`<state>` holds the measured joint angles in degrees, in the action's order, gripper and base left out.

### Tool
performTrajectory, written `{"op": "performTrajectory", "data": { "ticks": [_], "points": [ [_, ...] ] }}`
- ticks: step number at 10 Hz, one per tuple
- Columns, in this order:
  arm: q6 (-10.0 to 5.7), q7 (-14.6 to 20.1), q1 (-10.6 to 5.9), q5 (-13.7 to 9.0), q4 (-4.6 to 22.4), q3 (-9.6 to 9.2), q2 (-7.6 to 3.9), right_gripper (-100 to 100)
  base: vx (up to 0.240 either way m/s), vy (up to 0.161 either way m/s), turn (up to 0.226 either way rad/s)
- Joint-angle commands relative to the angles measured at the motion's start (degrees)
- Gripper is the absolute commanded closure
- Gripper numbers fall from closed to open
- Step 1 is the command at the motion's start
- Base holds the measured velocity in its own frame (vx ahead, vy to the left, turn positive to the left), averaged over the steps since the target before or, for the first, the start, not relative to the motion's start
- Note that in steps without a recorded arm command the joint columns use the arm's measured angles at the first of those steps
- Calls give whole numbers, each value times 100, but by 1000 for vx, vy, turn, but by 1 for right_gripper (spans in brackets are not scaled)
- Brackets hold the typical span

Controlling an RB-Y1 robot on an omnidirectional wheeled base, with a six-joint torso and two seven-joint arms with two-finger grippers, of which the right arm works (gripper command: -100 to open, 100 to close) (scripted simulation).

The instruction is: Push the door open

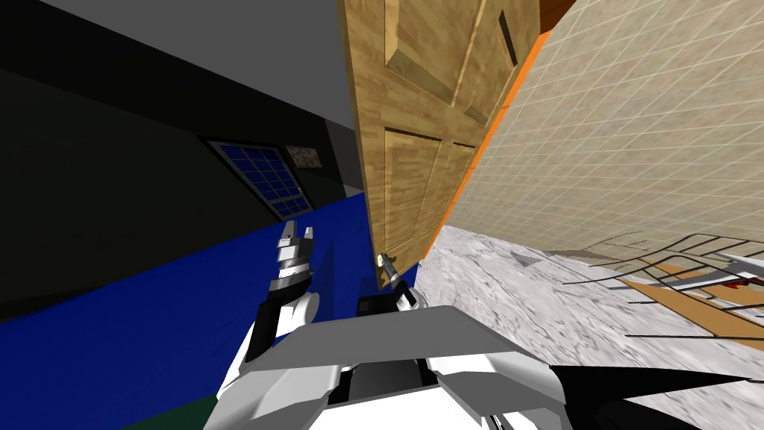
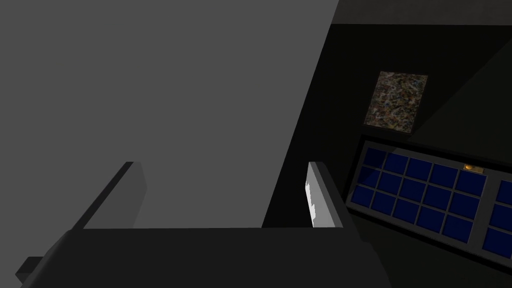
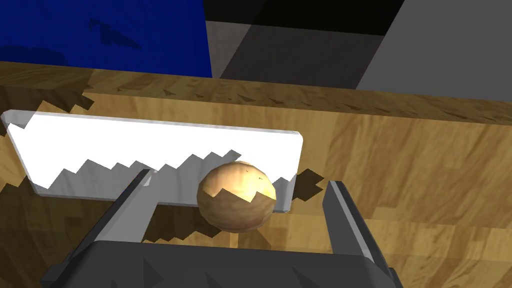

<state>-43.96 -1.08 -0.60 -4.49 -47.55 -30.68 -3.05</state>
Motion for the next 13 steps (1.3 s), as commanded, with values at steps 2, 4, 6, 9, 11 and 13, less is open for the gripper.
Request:
{"op": "performTrajectory", "data": {
  "ticks": [2,4,6,9,11,13],
  "points": [
    [11,0,-7,-1,-2,2,-2,100,-22,-8,9],
    [11,0,-7,-1,-2,2,-2,100,-13,-8,0],
    [11,0,-7,-1,-2,2,-2,100,-3,-1,-1],
    [25,-48,-43,-49,66,219,-52,100,145,102,-39],
    [24,-77,-70,-80,100,354,-70,100,158,136,-40],
    [23,-110,-102,-116,141,513,-82,100,148,108,-31]
  ]
}}
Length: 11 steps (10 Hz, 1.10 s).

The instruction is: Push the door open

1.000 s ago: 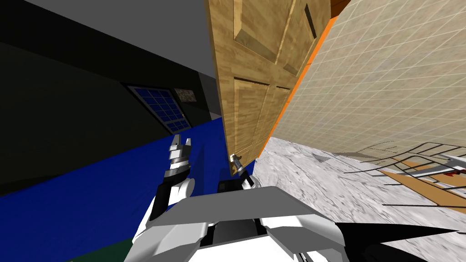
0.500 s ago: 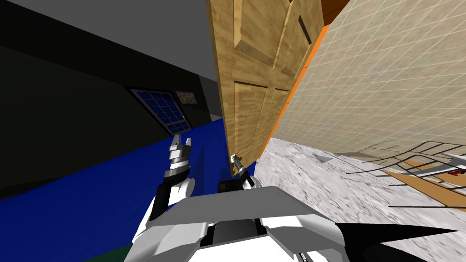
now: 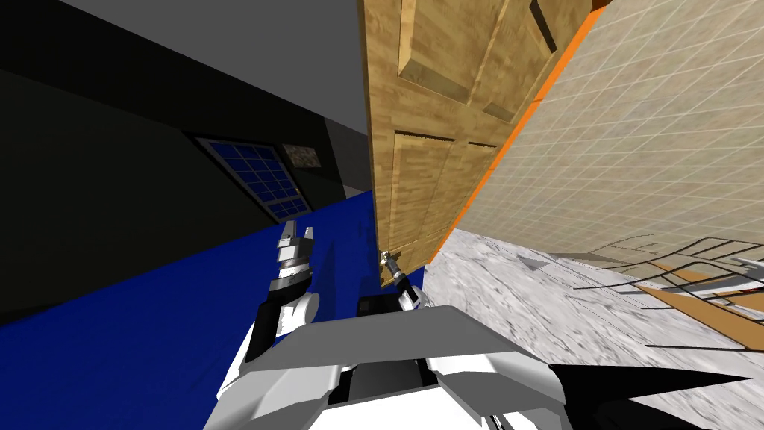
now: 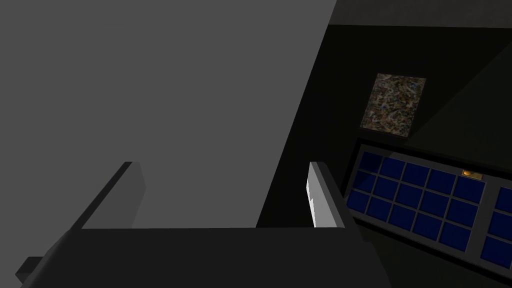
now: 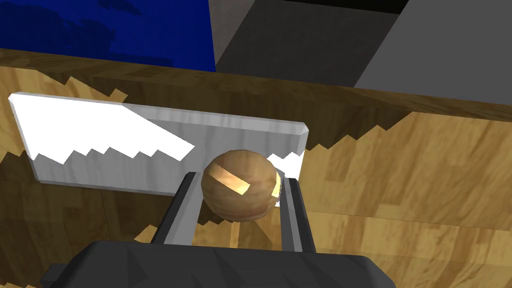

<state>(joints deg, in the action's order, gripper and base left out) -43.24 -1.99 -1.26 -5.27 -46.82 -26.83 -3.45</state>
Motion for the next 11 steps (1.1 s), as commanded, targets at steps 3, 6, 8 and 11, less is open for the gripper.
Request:
{"op": "performTrajectory", "data": {
  "ticks": [3,6,8,11],
  "points": [
    [-51,-56,-70,-78,112,302,-47,100,113,93,-63],
    [-73,-51,-94,-106,172,348,-47,-100,-38,43,-72],
    [-35,-50,-82,-124,129,355,-28,-100,-225,-10,-36],
    [34,-49,-62,-157,50,367,83,-100,-241,5,-61]
  ]
}}
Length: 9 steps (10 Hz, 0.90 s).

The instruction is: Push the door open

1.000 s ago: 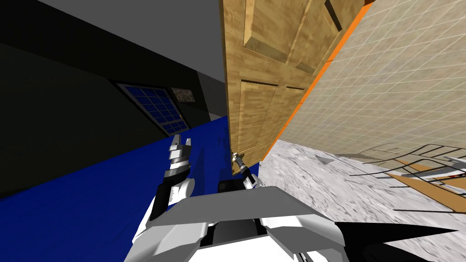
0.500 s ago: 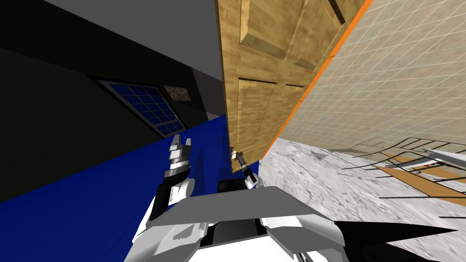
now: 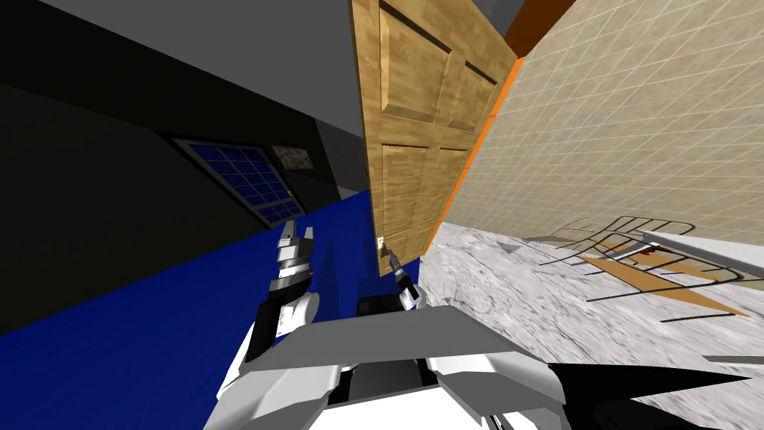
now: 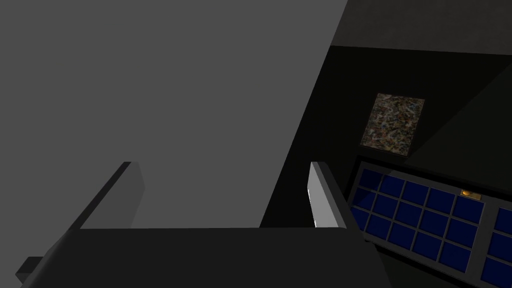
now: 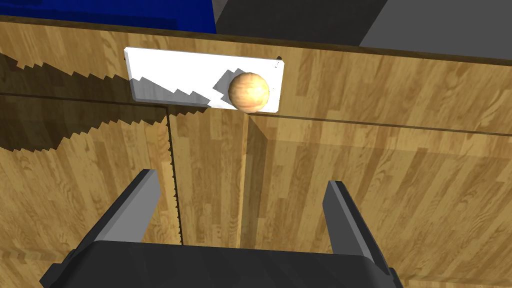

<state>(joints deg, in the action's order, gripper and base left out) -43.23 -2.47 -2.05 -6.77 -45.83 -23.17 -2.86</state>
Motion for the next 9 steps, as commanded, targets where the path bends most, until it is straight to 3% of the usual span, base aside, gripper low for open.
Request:
{"op": "performTrajectory", "data": {
  "ticks": [1,4,9],
  "points": [
    [0,0,0,0,0,0,0,-100,-111,-10,-7],
    [-37,-21,-23,-10,39,42,-53,-100,147,52,23],
    [-82,-46,-55,-20,85,93,3,-100,196,89,19]
  ]
}}
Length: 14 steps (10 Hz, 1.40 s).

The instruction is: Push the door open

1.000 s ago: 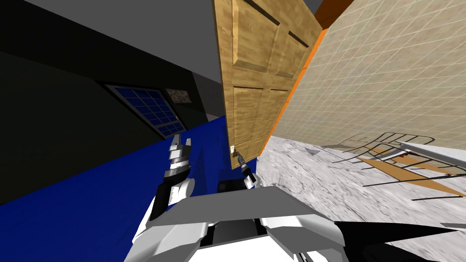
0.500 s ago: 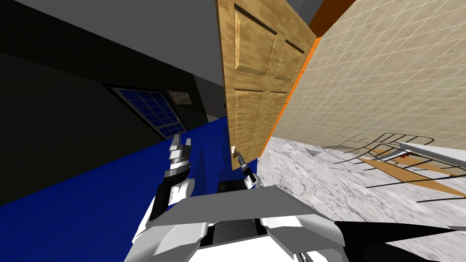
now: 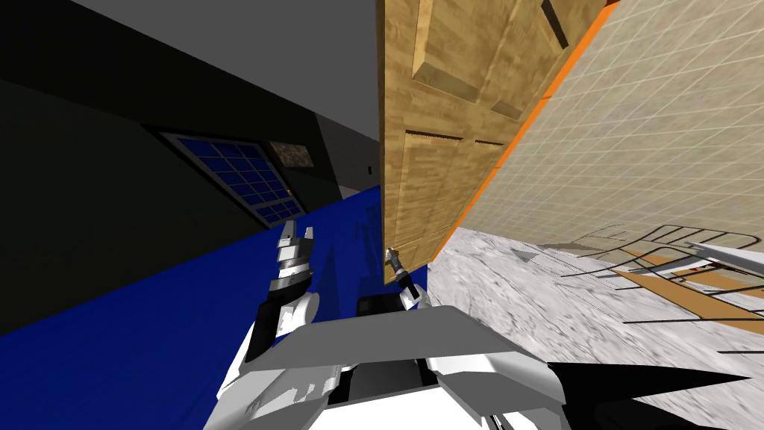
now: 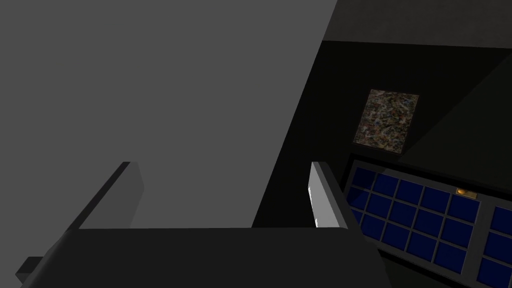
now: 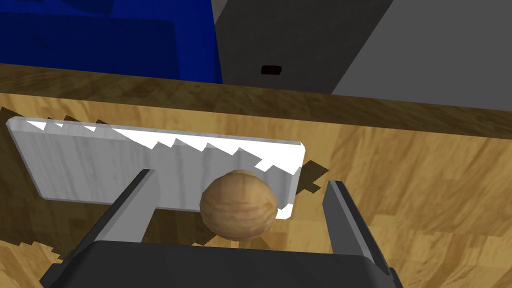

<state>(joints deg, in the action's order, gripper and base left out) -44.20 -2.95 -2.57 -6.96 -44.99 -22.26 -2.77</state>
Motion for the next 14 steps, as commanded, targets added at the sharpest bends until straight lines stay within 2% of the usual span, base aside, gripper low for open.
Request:
{"op": "performTrajectory", "data": {
  "ticks": [1,6,9,10,11,13,14],
  "points": [
    [16,2,-3,-1,1,2,-6,100,-21,0,1],
    [16,2,-3,-1,1,2,-6,100,-17,-6,2],
    [43,-51,-36,-89,56,231,-58,100,128,117,-54],
    [47,-67,-51,-118,69,308,-60,100,191,133,-83],
    [47,-67,-51,-118,69,308,-60,100,146,72,-27],
    [57,-110,-88,-195,104,507,-35,100,171,144,-57],
    [57,-110,-88,-195,104,507,-35,100,142,106,-42]
  ]
}}
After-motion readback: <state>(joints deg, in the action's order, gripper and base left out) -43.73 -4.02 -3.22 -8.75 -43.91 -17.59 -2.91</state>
